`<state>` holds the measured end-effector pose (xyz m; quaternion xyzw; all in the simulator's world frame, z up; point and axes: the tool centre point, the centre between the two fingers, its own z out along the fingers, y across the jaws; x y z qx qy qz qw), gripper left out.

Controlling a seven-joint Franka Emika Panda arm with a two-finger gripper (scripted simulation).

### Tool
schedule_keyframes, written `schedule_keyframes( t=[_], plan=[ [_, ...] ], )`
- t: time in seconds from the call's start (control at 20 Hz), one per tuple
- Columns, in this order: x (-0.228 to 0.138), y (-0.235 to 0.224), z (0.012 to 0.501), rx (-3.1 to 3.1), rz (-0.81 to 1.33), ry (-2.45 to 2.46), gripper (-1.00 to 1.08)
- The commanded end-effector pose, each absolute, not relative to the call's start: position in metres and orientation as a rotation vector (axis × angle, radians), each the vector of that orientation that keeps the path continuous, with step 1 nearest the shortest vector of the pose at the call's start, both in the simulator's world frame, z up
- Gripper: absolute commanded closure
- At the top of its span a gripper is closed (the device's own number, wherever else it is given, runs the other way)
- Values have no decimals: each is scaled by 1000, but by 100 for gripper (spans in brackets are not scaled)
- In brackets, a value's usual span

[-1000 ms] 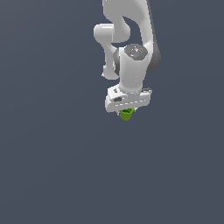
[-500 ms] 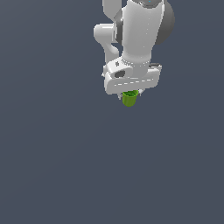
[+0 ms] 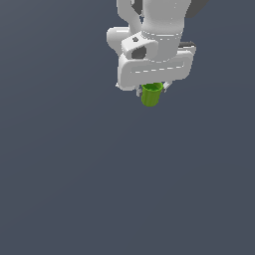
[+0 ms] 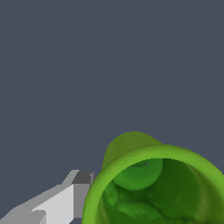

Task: Pick up the object and move it to a goal position.

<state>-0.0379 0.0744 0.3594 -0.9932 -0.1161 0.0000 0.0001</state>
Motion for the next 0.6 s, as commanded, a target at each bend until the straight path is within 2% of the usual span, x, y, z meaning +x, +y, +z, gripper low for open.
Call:
schedule_keyframes(
  t=[0.0, 0.55],
  plan=[
    [-37, 75, 372, -3120, 0, -365, 108],
    [-34, 75, 384, -3120, 0, -365, 108]
  ],
)
